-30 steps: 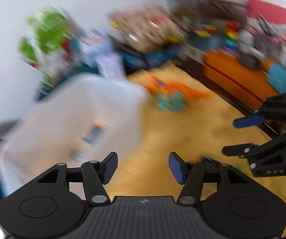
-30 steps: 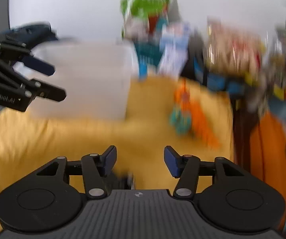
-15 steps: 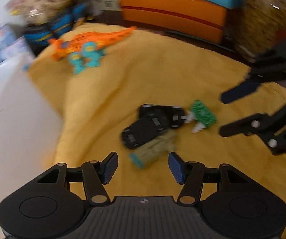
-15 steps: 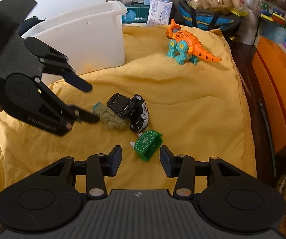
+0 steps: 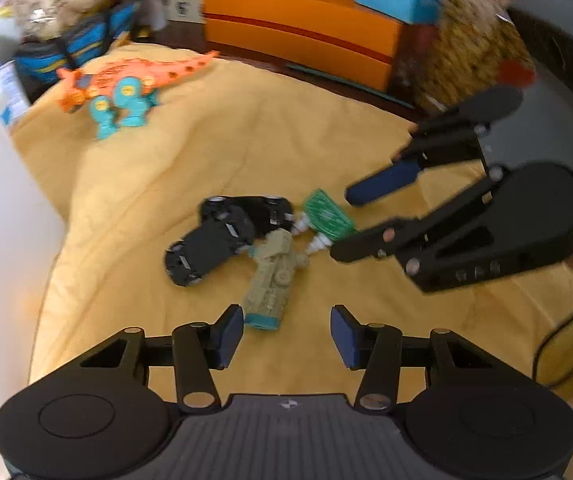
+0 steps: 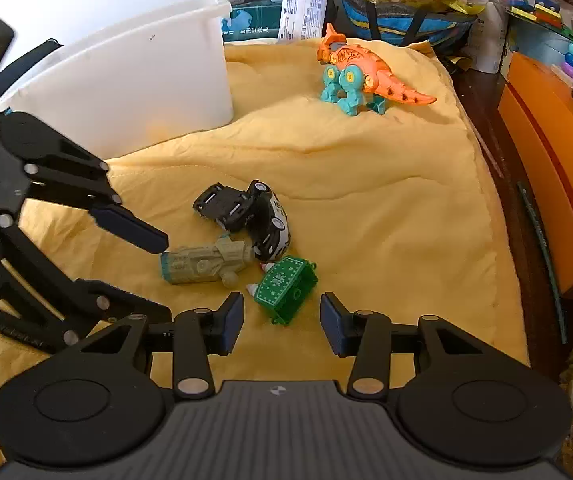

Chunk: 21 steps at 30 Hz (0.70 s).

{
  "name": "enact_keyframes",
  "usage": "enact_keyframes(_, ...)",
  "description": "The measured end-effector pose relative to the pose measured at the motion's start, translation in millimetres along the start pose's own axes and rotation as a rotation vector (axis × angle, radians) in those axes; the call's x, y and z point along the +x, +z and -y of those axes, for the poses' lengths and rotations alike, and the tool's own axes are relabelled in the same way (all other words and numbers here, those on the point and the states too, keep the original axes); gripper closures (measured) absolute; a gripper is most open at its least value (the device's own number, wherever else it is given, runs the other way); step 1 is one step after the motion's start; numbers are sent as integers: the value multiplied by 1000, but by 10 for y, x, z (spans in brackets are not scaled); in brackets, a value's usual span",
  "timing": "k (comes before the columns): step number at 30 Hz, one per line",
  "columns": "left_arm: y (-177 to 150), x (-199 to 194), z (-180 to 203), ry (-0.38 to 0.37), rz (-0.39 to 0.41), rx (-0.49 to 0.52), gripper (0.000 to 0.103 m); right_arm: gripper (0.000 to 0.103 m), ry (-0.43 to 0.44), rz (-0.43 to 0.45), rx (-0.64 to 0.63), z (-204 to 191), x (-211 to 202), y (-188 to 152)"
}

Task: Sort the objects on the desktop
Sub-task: 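Grasp the beige toy with the left gripper while the right grasps the green block, then carry the beige toy and green block over the white bin and open both grippers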

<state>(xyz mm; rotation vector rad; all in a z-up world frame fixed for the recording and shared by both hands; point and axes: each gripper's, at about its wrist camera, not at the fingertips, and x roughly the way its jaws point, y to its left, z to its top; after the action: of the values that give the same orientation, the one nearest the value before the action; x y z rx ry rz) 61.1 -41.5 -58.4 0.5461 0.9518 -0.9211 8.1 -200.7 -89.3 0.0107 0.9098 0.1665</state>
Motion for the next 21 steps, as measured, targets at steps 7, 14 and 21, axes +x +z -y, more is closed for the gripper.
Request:
enact_keyframes(7,87,119,-12,50,12,-39,51,64,-53,-21,-54,-112,151,55)
enact_keyframes(14,-3,151,134,7,-8,-67,74,72,-70,-22,-86,-105,-11,-22)
enact_keyframes(21,-130,-25,252,157,-34,-100,74,72,-50,-32,-115,-179,-103,-98)
